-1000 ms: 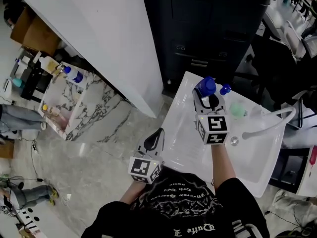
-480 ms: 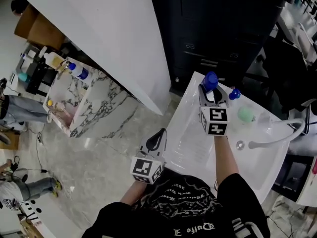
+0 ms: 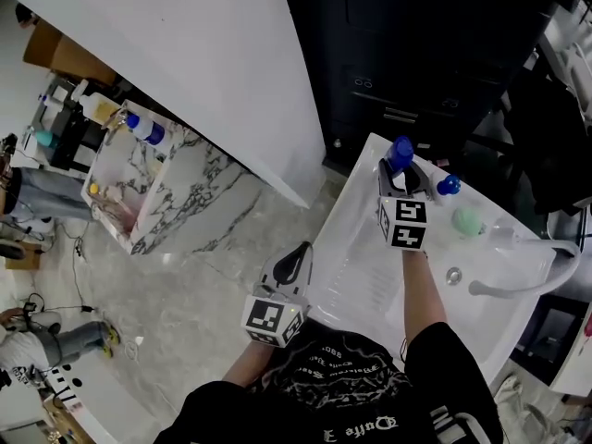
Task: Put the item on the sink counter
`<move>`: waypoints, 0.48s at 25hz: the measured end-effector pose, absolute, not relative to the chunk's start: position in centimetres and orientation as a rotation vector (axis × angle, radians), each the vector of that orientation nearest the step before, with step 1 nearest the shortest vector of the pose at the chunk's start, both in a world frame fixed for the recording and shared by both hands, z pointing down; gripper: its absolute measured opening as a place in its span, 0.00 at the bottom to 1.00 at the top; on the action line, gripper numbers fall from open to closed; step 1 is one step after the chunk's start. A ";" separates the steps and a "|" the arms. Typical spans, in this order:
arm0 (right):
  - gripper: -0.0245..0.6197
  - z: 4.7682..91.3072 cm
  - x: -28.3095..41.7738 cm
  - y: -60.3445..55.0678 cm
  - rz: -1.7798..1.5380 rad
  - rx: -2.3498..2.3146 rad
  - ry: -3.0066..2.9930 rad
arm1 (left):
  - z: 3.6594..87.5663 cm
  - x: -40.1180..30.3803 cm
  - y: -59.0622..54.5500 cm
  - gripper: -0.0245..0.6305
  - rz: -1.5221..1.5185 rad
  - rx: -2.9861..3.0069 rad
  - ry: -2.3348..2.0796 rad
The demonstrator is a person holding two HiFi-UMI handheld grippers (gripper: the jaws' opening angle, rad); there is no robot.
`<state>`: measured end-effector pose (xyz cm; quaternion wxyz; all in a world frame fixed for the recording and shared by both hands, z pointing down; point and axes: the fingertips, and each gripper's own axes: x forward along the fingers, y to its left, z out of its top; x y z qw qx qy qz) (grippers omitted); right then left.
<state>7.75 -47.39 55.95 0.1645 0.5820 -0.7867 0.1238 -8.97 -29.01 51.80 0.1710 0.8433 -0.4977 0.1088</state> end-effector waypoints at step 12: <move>0.28 58.1 8.3 -48.2 0.339 1.656 -2.238 | 52.8 -9.3 -29.8 0.05 0.382 2.374 -1.452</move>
